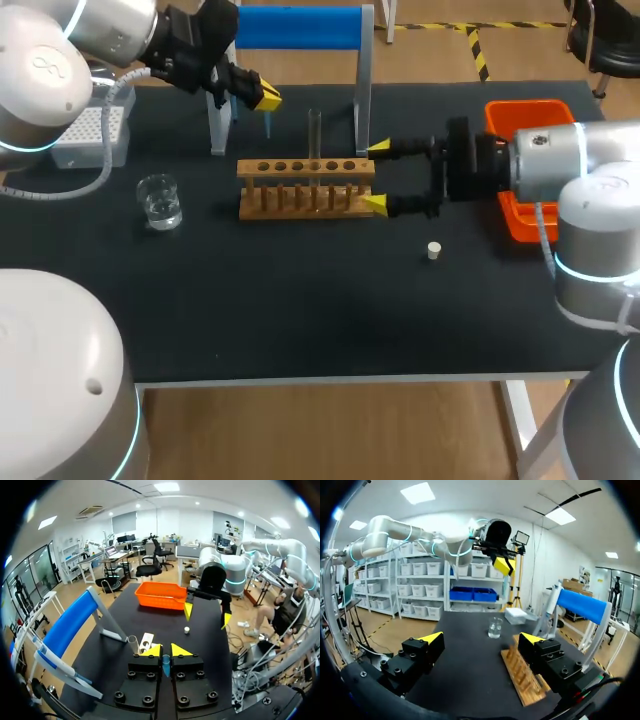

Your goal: Invert the test tube, pick up the pipette, mount the tip to pipette, aspirate from beaker and dispense into the tube, eject the tip, return the pipette, and cap with the stopper.

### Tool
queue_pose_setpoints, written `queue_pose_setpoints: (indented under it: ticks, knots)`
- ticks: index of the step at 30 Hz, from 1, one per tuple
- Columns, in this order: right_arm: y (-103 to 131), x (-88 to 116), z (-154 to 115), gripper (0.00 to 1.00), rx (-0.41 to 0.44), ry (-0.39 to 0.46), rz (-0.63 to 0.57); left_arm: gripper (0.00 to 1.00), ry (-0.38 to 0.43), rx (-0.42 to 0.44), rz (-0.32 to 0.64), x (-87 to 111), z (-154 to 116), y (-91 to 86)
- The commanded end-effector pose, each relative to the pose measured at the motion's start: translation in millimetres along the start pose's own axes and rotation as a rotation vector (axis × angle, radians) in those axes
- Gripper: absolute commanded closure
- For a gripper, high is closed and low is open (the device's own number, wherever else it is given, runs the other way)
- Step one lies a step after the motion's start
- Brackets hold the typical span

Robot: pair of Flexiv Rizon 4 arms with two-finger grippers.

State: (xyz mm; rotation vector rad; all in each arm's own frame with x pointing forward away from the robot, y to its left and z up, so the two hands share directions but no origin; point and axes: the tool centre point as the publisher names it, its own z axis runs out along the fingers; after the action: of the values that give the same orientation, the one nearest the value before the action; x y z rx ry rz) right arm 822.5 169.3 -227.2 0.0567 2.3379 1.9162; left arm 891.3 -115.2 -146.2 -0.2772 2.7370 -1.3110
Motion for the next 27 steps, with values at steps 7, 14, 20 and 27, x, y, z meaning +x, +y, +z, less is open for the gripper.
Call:
queue_pose_setpoints:
  ticks: [7, 14, 20, 27]
  knots:
    - [24.6, -19.2, 45.0, 0.0, -0.091, 0.094, -0.016, 1.0, 0.001, -0.003, -0.001, 0.3, -1.6, -0.3]
    - [35.6, -29.6, 61.0, 0.05, -0.132, 0.119, 0.009, 1.0, 0.001, -0.003, -0.001, 0.3, -1.6, -0.3]
    - [46.5, -39.4, 74.2, 0.25, -0.168, 0.164, 0.041, 1.0, 0.001, -0.003, -0.001, 0.3, -1.6, -0.3]
    - [55.4, -46.3, 91.1, 0.43, -0.167, 0.199, 0.073, 1.0, 0.001, -0.003, -0.001, 0.3, -1.6, -0.3]
